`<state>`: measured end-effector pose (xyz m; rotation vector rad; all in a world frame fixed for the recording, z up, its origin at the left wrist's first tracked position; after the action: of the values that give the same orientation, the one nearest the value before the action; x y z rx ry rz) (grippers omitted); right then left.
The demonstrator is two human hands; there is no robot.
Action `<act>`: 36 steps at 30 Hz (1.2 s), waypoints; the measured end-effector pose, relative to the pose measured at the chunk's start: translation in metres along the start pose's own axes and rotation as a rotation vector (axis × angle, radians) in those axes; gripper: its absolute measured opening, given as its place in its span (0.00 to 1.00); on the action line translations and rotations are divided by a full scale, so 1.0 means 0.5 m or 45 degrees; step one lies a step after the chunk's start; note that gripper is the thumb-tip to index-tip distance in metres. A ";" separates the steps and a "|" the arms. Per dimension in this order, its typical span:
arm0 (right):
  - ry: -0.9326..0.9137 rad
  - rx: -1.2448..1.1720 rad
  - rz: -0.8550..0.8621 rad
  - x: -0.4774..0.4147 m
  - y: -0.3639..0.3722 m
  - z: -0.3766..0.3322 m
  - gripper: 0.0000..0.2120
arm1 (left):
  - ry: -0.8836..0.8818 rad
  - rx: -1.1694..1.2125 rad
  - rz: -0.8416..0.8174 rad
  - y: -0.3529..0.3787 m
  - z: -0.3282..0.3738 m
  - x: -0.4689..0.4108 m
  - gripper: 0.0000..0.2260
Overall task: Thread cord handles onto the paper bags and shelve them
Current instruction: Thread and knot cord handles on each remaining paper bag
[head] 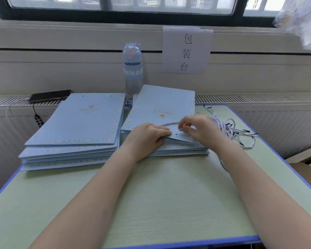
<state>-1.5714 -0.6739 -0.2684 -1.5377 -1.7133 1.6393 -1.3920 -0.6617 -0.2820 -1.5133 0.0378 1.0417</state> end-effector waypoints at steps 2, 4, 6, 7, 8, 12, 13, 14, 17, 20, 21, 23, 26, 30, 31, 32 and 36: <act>-0.048 -0.022 -0.006 0.000 0.001 -0.005 0.04 | -0.014 0.021 0.020 -0.002 -0.003 0.003 0.11; -0.053 -0.047 -0.051 0.000 0.004 -0.006 0.05 | -0.016 0.026 0.038 0.000 -0.006 0.004 0.08; -0.040 -0.093 -0.062 0.002 0.005 -0.009 0.05 | -0.025 0.065 0.046 0.003 -0.008 0.004 0.06; -0.014 -0.124 -0.051 0.002 0.003 -0.010 0.05 | -0.041 0.096 0.041 0.004 -0.011 0.004 0.07; 0.030 -0.165 -0.041 0.002 -0.001 -0.012 0.04 | -0.059 0.123 0.033 0.004 -0.014 0.003 0.07; 0.009 -0.132 -0.051 -0.002 -0.009 -0.018 0.03 | -0.089 0.170 0.036 0.004 -0.020 0.003 0.08; -0.045 -0.092 -0.044 -0.003 -0.008 -0.019 0.03 | -0.083 0.176 0.031 0.005 -0.019 0.003 0.09; -0.084 -0.054 -0.041 -0.002 -0.006 -0.021 0.02 | -0.079 0.179 0.022 0.005 -0.018 0.003 0.09; -0.133 0.029 0.003 -0.001 -0.002 -0.024 0.02 | -0.077 0.182 0.013 0.006 -0.017 0.001 0.10; -0.171 0.031 -0.001 -0.003 0.001 -0.025 0.03 | -0.064 0.187 0.034 0.005 -0.016 0.001 0.08; -0.180 0.030 -0.026 -0.004 0.003 -0.026 0.04 | -0.068 0.194 0.044 0.005 -0.016 0.002 0.08; -0.188 0.008 -0.058 -0.002 0.008 -0.026 0.05 | -0.088 0.207 0.057 0.007 -0.020 0.003 0.08; -0.005 -0.130 0.005 0.000 -0.002 -0.017 0.06 | -0.121 0.212 0.087 0.010 -0.024 0.004 0.09; 0.059 -0.165 0.024 0.002 -0.009 -0.014 0.02 | -0.142 0.206 0.170 0.005 -0.019 0.001 0.11; 0.059 -0.184 0.016 0.002 -0.008 -0.015 0.02 | -0.144 0.201 0.184 0.005 -0.018 0.001 0.13; 0.072 -0.218 -0.001 0.002 -0.007 -0.015 0.03 | -0.152 0.197 0.194 0.005 -0.017 0.000 0.15; 0.117 -0.353 -0.082 0.001 -0.010 -0.022 0.06 | -0.187 0.175 0.239 0.003 -0.013 0.000 0.17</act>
<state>-1.5652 -0.6668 -0.2611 -1.6298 -1.9830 1.3221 -1.3892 -0.6676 -0.2840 -1.3243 0.1480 1.2720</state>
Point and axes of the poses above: each hand's wrist, its own x-axis away from the middle knuckle, its own y-axis out of the palm, z = x × y, the point moved 3 cm from there along -x, towards the middle knuckle, and after that the axes turned 4 degrees about x, right-handed, at the moved point
